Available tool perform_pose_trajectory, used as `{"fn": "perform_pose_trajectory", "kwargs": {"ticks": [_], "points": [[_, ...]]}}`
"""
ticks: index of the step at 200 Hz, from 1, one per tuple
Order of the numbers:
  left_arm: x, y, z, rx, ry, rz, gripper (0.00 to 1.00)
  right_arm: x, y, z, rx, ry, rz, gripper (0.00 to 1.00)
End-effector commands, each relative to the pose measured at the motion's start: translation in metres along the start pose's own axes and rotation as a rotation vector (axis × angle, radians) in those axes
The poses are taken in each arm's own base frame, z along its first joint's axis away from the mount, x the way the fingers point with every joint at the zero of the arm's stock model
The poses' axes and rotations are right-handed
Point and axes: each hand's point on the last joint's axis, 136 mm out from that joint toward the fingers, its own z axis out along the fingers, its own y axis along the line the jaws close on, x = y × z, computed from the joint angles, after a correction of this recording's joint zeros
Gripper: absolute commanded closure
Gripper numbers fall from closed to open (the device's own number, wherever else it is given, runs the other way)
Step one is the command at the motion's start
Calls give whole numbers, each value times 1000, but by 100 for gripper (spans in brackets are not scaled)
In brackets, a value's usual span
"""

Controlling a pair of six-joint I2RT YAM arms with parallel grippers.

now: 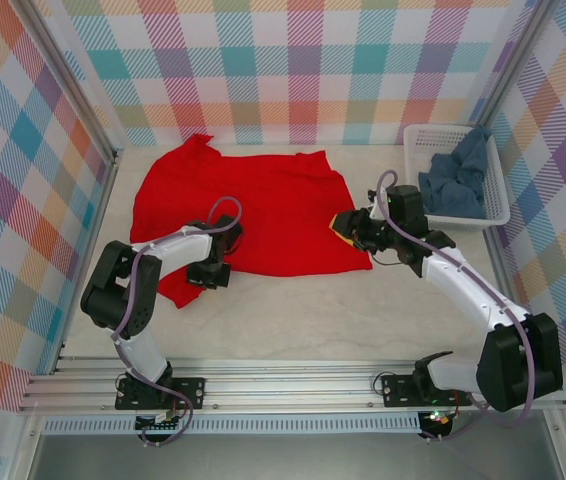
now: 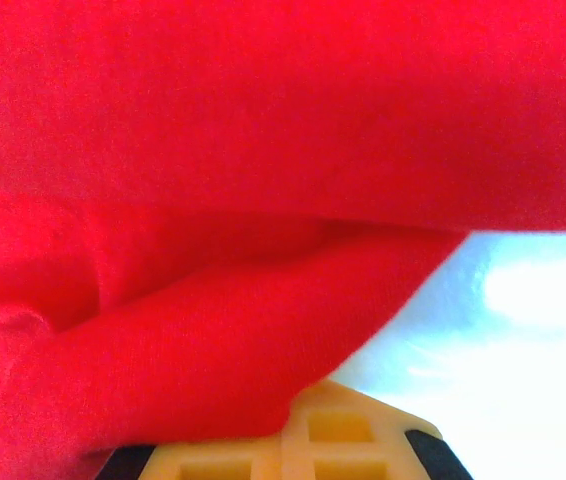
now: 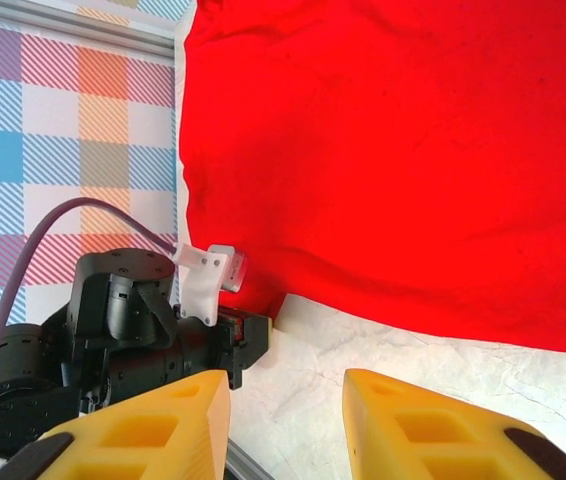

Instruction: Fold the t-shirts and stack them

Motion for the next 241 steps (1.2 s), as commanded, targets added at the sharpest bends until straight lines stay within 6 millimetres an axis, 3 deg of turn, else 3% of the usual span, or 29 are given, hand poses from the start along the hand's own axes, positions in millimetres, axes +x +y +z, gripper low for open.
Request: {"fn": "perform_pose_trajectory", "kwargs": {"ticks": [1,31,59,112,161,180,193,208,241], "points": [[10,-11,-35,112,35,-118,100,4,-4,-5,34,3,0,66],[32,-31,-53,206,116,-235,100,8,-21,0,109,39,26,69],[43,-42,-61,247,185,-331,100,9,-24,3,124,55,35,70],[40,-83,-76,424,268,-510,100,11,-32,3,165,74,37,71],[37,-124,-73,574,341,-632,100,19,-57,5,244,114,87,71],[25,-137,-82,676,317,-623,69,23,-67,8,276,131,100,71],[20,-126,-93,657,240,-592,59,23,-74,11,300,141,105,70],[27,-89,-97,548,165,-611,58,21,-80,13,336,149,99,69],[69,11,-66,357,173,-901,60,11,-87,28,376,165,81,68]]}}
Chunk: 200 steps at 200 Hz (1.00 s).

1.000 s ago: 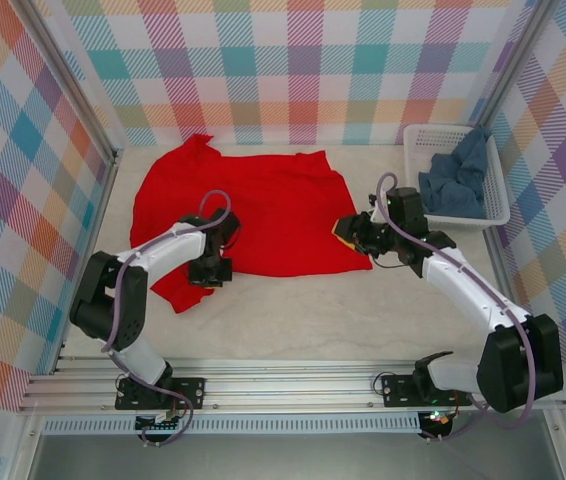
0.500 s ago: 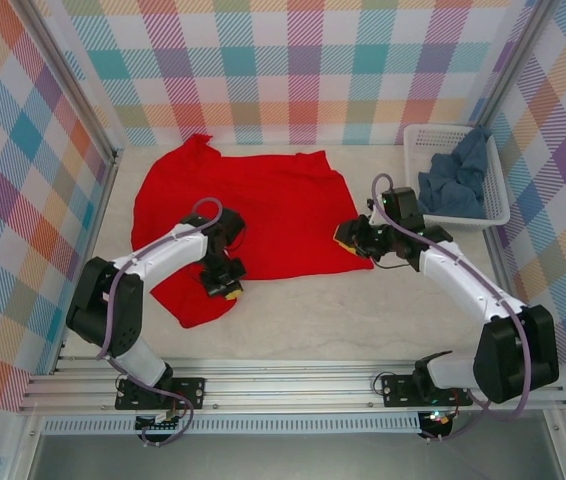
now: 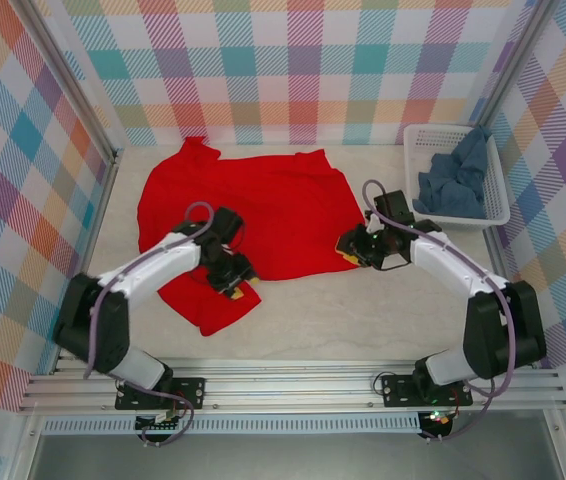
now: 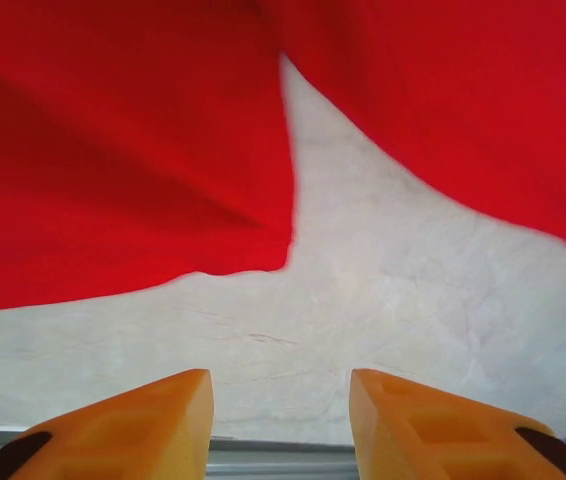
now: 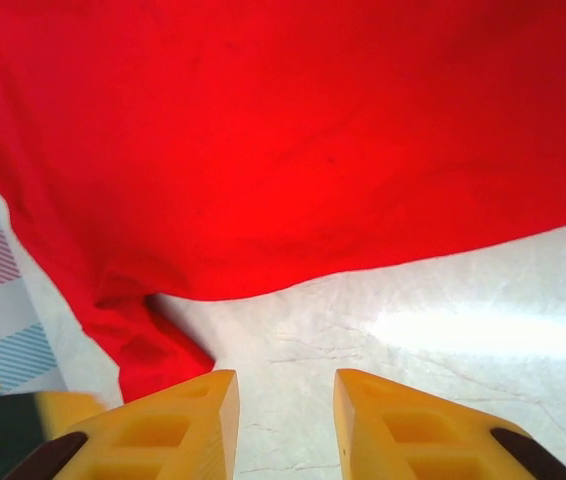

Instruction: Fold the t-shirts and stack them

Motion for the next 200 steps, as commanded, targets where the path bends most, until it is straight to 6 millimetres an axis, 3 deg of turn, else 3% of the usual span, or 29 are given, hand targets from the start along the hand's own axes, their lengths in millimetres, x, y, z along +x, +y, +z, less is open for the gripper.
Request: {"fn": "perform_pose_trajectory", "kwargs": {"ticks": [1,17,38,66,103,131,162,180,190,200], "points": [[-20,89,-21,-165,-91,-219,60,-12,4,5,29,-5,-41,68],[-34,117,-19,-129,-117,-337,60,-15,6,17,31,13,-60,68],[-52,123,-6,-53,-123,-438,61,-19,9,31,42,36,-80,69],[-70,133,18,-133,-122,-453,65,-24,0,47,81,60,-76,70],[-118,163,23,-314,-190,-411,83,-32,-22,74,174,95,-59,70],[-169,153,20,-361,-227,-308,89,-37,-52,95,310,138,-14,70],[-218,116,28,-301,-227,-156,89,-36,-70,113,393,202,31,71],[-223,103,11,-279,-264,-128,80,-38,-64,110,373,187,25,71],[-215,105,-10,-308,-315,-127,69,-39,-56,106,356,171,12,71],[-199,115,-31,-353,-354,-141,65,-41,-47,99,336,153,-6,71]]}}
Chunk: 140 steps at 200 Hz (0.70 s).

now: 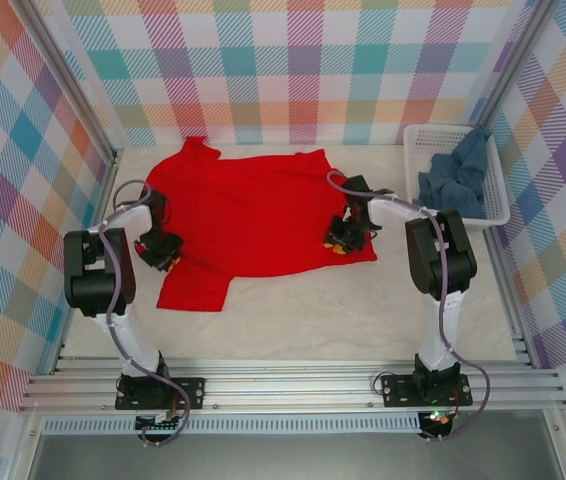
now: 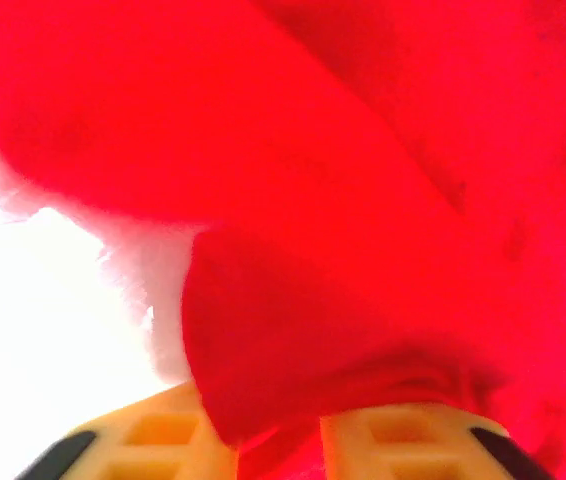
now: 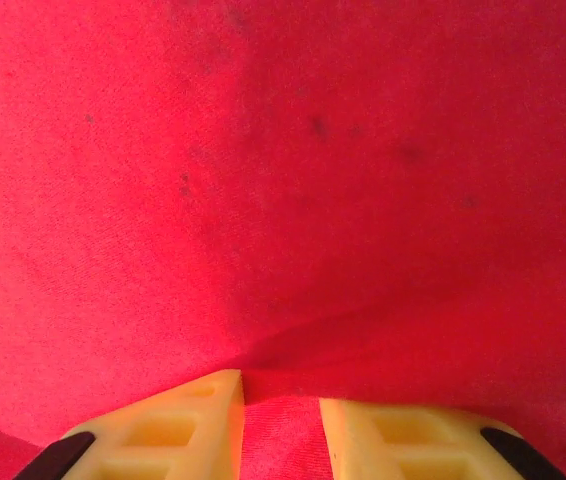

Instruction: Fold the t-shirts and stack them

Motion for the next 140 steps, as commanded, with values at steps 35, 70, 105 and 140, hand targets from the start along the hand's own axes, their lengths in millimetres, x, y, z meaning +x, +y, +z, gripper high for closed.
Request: {"fn": "perform_pose_trajectory", "kwargs": {"ticks": [35,70,105,140], "points": [[58,66,-63,5,-96,-46,66,17,20,-34,-28,-59,-102,69],[94,86,-37,-67,61,-22,61,25,18,-47,-27,-77,-139,68],[94,92,-17,-127,82,-33,61,29,12,-57,-33,-89,-142,68],[98,92,16,-154,128,-47,71,22,-16,-59,11,-113,-81,65]]}}
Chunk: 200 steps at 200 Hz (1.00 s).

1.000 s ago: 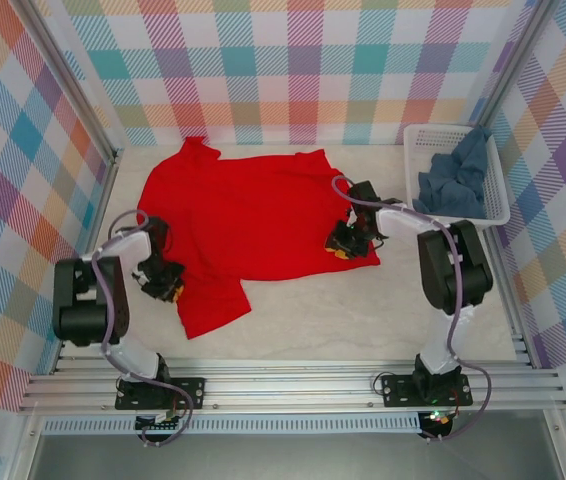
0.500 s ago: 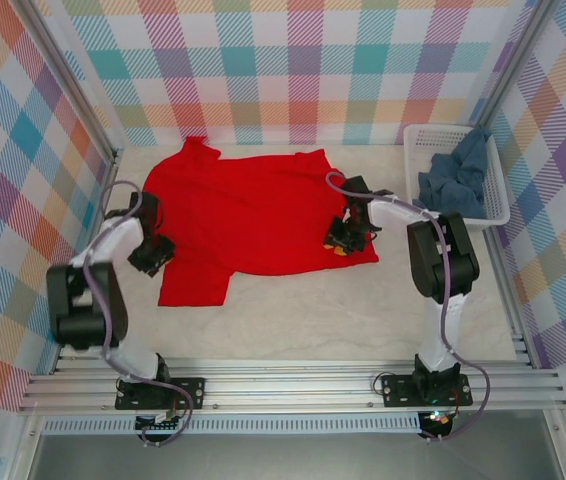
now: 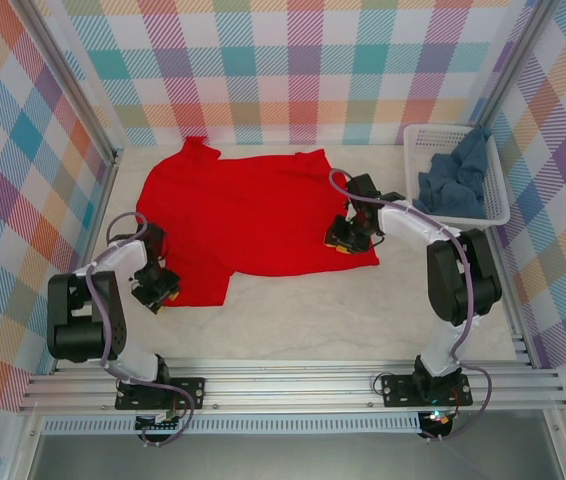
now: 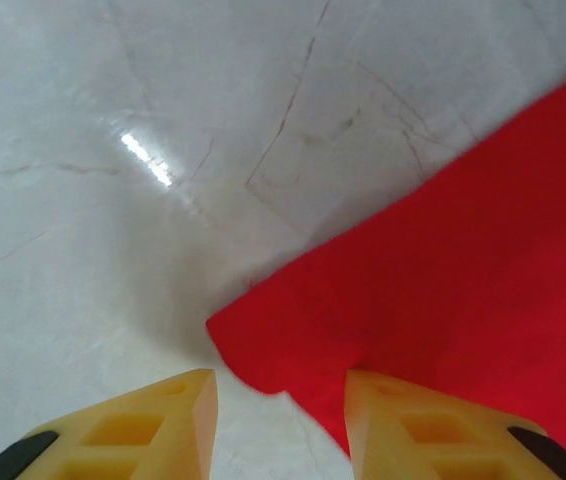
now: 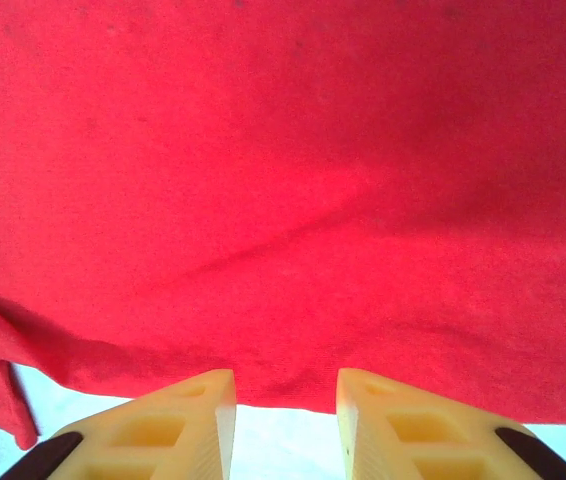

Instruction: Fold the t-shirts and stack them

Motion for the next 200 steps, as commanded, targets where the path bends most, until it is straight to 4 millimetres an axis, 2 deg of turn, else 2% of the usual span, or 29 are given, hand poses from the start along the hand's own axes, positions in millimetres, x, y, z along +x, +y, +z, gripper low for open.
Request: {"fn": "perform_pose_trajectory", "kwargs": {"ticks": [1,11,24,53,84,130,200], "points": [[4,-1,22,-24,27,-11,72,-2,-24,-8,45,-22,27,65],[6,1,27,-30,26,-19,84,-4,-37,-10,74,-33,50,63],[8,4,23,-23,2,-40,100,-5,-54,-15,130,-49,72,61],[15,15,-7,58,-103,-142,100,0,-89,-26,247,-75,128,58],[27,26,-26,130,-154,-225,100,1,-106,-27,286,-80,185,55],[29,26,-52,212,-204,-254,100,16,-120,-17,320,-48,285,54],[35,37,-62,229,-231,-250,100,-4,-119,10,302,-57,311,64]]}}
